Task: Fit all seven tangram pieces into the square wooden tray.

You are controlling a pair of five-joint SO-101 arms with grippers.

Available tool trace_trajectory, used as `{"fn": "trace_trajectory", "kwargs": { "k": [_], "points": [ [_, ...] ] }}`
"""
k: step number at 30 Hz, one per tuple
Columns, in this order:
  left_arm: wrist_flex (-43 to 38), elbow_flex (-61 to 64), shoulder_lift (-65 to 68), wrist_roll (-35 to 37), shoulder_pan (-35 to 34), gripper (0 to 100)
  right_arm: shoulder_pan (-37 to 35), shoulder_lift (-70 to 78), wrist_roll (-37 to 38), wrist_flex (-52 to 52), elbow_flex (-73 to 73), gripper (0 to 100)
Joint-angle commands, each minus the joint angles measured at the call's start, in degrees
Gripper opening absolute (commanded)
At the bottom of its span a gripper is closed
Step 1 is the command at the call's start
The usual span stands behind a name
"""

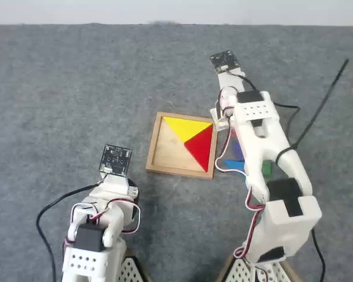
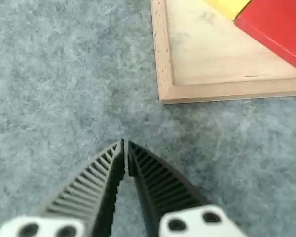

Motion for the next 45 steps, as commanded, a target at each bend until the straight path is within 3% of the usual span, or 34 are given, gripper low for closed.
{"fn": "trace_trajectory", "kwargs": {
  "k": [1,6,17,22,26,34,45],
  "points": [
    [0.35,-0.75,-0.7,0.7,0.09,1,-0.48,-1.89,0.0,-3.65,-1.58,21.2],
    [0.35,-0.75,-0.7,0.7,0.09,1,-0.04,8.22,-5.89,0.48,-11.87,28.0],
    [0.35,-0.75,-0.7,0.7,0.09,1,3.12,25.19,-9.93,7.96,-28.13,27.7],
    [0.35,-0.75,-0.7,0.7,0.09,1,2.42,26.24,-10.29,8.04,-28.13,18.1],
    [0.35,-0.75,-0.7,0.7,0.09,1,1.63,26.51,-10.29,9.19,-28.13,8.3],
    [0.35,-0.75,-0.7,0.7,0.09,1,1.01,22.9,-8.35,9.71,-28.75,7.6],
    [0.35,-0.75,-0.7,0.7,0.09,1,-7.87,5.32,-7.47,20.7,-28.48,7.6]
  ]
}}
